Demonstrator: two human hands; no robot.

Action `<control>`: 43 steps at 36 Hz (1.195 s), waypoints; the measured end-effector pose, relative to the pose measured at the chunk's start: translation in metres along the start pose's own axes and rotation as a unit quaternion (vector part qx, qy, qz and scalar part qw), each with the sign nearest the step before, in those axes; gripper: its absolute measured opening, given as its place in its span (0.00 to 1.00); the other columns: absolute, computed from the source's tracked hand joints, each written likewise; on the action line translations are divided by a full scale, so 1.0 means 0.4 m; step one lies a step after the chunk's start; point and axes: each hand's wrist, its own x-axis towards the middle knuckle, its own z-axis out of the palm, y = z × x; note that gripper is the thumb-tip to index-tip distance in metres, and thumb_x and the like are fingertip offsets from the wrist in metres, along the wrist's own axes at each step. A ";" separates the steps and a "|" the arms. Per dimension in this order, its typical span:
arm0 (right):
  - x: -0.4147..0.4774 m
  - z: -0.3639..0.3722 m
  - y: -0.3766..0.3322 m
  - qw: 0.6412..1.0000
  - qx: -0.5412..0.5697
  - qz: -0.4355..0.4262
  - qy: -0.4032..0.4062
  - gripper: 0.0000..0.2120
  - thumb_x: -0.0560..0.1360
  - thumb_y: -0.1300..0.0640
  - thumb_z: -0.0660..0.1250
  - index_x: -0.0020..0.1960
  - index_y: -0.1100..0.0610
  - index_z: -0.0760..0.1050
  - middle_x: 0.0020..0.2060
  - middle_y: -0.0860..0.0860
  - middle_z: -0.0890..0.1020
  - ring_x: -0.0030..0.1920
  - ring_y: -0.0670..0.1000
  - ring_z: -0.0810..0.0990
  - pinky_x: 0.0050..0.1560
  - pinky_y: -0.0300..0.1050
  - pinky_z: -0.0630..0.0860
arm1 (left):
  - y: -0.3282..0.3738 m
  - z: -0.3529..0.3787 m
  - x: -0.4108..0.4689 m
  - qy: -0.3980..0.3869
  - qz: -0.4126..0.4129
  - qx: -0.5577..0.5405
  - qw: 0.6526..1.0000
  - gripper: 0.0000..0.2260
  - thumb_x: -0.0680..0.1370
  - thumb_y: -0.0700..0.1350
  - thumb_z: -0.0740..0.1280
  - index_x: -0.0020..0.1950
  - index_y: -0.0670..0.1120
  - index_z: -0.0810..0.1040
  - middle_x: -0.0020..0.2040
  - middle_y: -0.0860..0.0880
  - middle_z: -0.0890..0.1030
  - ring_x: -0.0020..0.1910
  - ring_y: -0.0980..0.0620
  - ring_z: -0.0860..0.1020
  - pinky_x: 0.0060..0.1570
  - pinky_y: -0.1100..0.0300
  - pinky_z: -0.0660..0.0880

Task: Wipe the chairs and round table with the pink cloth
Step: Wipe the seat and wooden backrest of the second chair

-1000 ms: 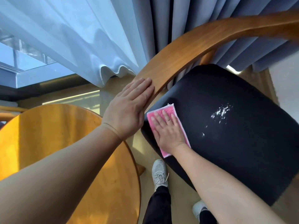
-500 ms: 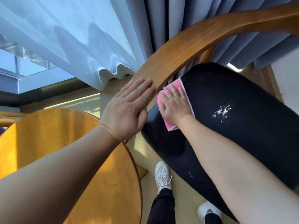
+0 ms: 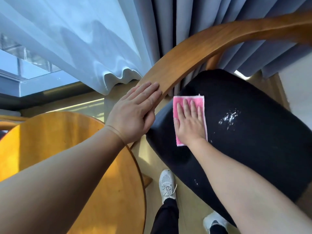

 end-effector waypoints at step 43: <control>0.263 -0.128 0.143 1.000 -0.011 -0.010 -0.025 0.30 0.80 0.44 0.40 0.77 0.53 0.58 0.77 0.53 0.59 0.78 0.58 0.51 0.75 0.56 0.41 | -0.013 0.010 0.004 -0.011 0.018 0.013 1.000 0.21 0.79 0.46 0.55 0.72 0.44 0.67 0.72 0.46 0.67 0.73 0.47 0.62 0.71 0.47 0.60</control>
